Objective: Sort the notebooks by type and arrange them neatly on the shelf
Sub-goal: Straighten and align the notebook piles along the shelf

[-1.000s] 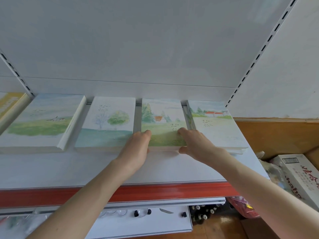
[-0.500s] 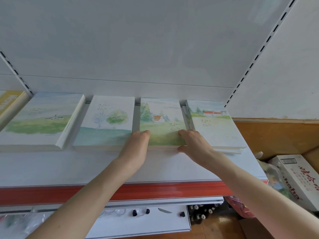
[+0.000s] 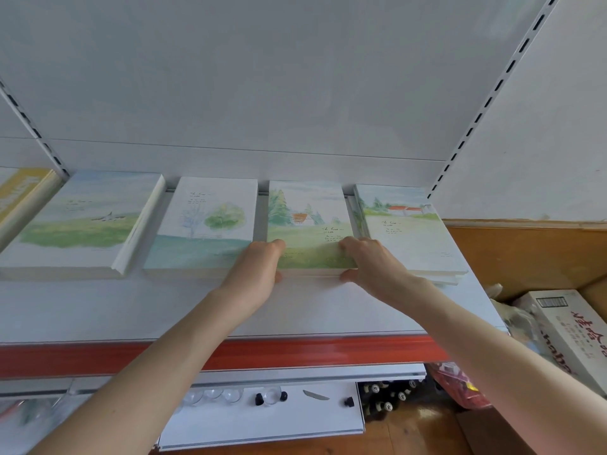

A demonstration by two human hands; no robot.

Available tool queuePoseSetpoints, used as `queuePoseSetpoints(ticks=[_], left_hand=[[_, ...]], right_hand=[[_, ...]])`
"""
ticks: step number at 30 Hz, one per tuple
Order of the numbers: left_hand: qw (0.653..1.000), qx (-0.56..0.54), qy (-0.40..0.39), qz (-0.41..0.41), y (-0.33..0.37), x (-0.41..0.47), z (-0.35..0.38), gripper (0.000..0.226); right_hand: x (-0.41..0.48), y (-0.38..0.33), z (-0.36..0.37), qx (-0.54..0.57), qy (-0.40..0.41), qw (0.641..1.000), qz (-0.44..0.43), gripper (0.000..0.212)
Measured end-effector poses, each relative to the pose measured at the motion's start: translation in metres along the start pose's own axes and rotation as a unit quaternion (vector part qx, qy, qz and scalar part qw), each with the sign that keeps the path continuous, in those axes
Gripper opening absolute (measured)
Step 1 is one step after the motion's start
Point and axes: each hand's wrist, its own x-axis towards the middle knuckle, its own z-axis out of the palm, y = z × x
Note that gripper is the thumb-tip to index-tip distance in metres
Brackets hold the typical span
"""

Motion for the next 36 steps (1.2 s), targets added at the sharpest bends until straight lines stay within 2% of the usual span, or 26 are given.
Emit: queuePoseSetpoints(ticks=[6,11,14,17,20,25,29,36], left_hand=[[0.999,-0.037,0.000,-0.030,0.001,0.004,0.000,0.038],[0.999,-0.018,-0.014,-0.035,0.006,0.004,-0.004,0.027],[0.998,-0.018,-0.042,-0.045,0.011,0.005,-0.009,0.027],[0.998,-0.014,-0.003,-0.066,0.016,0.015,-0.016,0.029],[0.996,0.015,0.051,-0.076,0.019,0.038,-0.015,0.023],[0.989,0.021,0.064,-0.131,0.022,0.078,-0.007,0.023],[0.983,0.029,0.072,-0.166,0.023,0.092,-0.001,0.031],[0.980,0.032,0.089,-0.175,0.018,0.095,0.006,0.023]], right_hand=[[0.000,0.000,-0.006,0.047,-0.003,0.999,0.024,0.035],[0.001,-0.002,-0.006,0.051,-0.013,0.998,0.030,0.041],[0.002,0.002,-0.013,0.069,-0.056,0.996,0.019,0.045],[0.013,0.010,-0.022,0.107,-0.063,0.991,0.037,0.057],[0.035,0.009,-0.028,0.120,-0.009,0.991,0.066,0.044],[0.078,-0.002,-0.023,0.119,0.017,0.987,0.103,0.024],[0.097,-0.003,-0.014,0.118,0.018,0.985,0.126,0.028],[0.102,0.000,-0.005,0.085,0.043,0.988,0.119,0.026]])
